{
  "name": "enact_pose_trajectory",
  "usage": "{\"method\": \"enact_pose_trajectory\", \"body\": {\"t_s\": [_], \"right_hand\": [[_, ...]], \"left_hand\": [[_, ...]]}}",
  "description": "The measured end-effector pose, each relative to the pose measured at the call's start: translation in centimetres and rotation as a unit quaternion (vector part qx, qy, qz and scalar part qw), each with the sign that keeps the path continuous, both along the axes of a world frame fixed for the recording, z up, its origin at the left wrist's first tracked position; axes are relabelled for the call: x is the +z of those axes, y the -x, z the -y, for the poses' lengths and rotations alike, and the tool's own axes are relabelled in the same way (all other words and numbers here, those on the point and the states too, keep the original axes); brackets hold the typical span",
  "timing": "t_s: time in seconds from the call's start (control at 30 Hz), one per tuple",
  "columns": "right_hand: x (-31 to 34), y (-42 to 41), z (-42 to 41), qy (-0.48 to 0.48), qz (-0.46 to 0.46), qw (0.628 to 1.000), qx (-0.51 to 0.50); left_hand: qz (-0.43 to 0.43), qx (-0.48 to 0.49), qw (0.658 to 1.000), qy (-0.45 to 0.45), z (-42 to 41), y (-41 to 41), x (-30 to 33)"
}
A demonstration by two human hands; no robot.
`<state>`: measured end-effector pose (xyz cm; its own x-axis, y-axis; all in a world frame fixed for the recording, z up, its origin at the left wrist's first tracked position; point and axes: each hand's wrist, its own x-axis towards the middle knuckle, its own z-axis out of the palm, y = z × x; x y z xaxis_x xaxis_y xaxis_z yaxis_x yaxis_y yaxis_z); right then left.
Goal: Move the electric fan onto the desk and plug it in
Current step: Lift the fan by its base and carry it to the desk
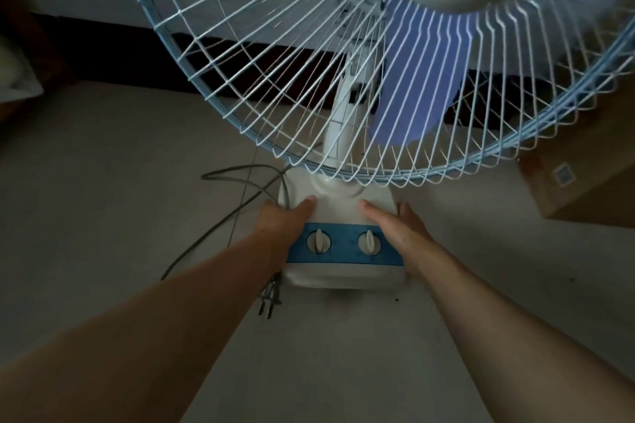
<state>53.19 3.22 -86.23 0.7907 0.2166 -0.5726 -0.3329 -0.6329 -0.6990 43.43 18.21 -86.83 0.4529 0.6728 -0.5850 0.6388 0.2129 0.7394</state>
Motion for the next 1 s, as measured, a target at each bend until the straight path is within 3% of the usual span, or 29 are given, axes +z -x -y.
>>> {"method": "enact_pose_trajectory", "body": {"t_s": [0.2, 0.5, 1.0], "right_hand": [[-0.3, 1.3, -0.3, 0.027, 0.093, 0.995, -0.03], [2.2, 4.2, 0.7, 0.034, 0.116, 0.992, -0.027], [19.8, 6.8, 0.5, -0.051, 0.181, 0.981, -0.05]], "left_hand": [[-0.04, -0.039, 0.994, -0.096, 0.6, 0.7, 0.1], [-0.028, -0.04, 0.995, -0.084, 1.6, 3.8, 3.2], [0.063, -0.029, 0.99, -0.12, 1.2, 6.9, 22.1]]}}
